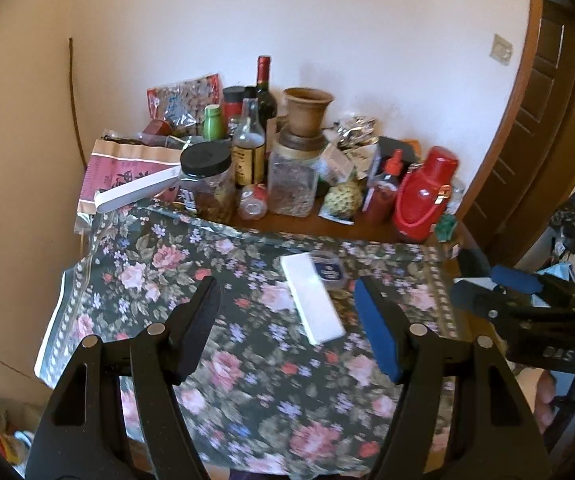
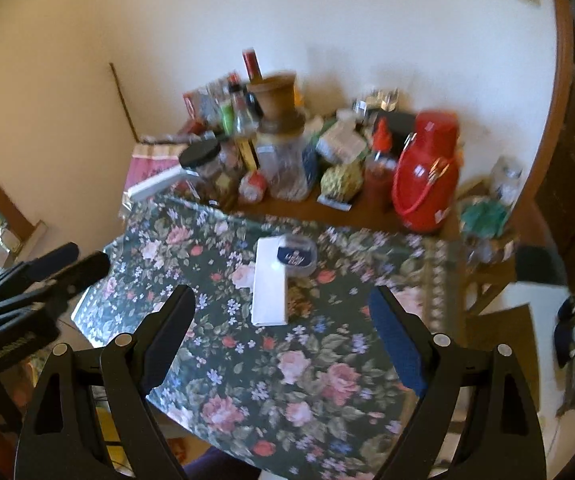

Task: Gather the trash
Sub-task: 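Reach the left tool to the white box while the right tool reaches the Lucky cup container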

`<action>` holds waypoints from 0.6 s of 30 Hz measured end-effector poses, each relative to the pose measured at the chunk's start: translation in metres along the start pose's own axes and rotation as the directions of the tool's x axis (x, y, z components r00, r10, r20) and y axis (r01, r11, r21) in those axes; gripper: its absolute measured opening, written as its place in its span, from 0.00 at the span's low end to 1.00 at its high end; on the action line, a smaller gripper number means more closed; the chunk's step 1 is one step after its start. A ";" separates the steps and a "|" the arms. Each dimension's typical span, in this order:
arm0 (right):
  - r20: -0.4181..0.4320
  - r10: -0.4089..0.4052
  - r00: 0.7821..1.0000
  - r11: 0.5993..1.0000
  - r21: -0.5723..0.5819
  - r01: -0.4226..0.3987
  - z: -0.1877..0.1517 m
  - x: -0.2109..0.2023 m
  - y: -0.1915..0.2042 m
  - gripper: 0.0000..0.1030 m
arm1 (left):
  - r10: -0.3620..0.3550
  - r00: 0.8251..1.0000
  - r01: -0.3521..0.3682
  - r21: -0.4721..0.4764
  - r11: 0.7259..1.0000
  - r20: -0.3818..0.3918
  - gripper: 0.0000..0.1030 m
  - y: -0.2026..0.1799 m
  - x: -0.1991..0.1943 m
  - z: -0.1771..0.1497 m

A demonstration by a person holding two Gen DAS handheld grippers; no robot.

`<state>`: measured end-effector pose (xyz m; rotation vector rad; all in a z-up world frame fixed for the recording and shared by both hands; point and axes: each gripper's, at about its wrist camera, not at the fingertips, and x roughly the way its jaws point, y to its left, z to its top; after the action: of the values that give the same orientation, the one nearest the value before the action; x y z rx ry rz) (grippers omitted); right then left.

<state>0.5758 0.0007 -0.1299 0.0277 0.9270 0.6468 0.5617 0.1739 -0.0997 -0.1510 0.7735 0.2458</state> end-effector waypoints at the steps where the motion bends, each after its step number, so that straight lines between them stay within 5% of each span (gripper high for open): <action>1: -0.020 -0.002 1.000 1.000 0.019 0.002 0.004 0.013 0.000 0.84 | -0.001 1.000 0.001 0.002 1.000 -0.008 0.66 0.008 0.007 0.004; 9: -0.213 0.016 0.977 0.986 0.165 0.019 0.028 0.134 -0.004 0.84 | -0.004 0.991 0.008 0.030 1.000 -0.131 0.66 0.066 0.091 0.028; 18: -0.330 -0.006 0.944 0.965 0.244 0.092 0.032 0.233 -0.027 0.84 | -0.020 0.958 0.032 0.038 0.999 -0.287 0.66 0.086 0.171 0.016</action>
<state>0.7126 0.1101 -0.2894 0.1312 1.3269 0.4875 0.6664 0.2876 -0.2128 -0.1587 1.0641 0.1842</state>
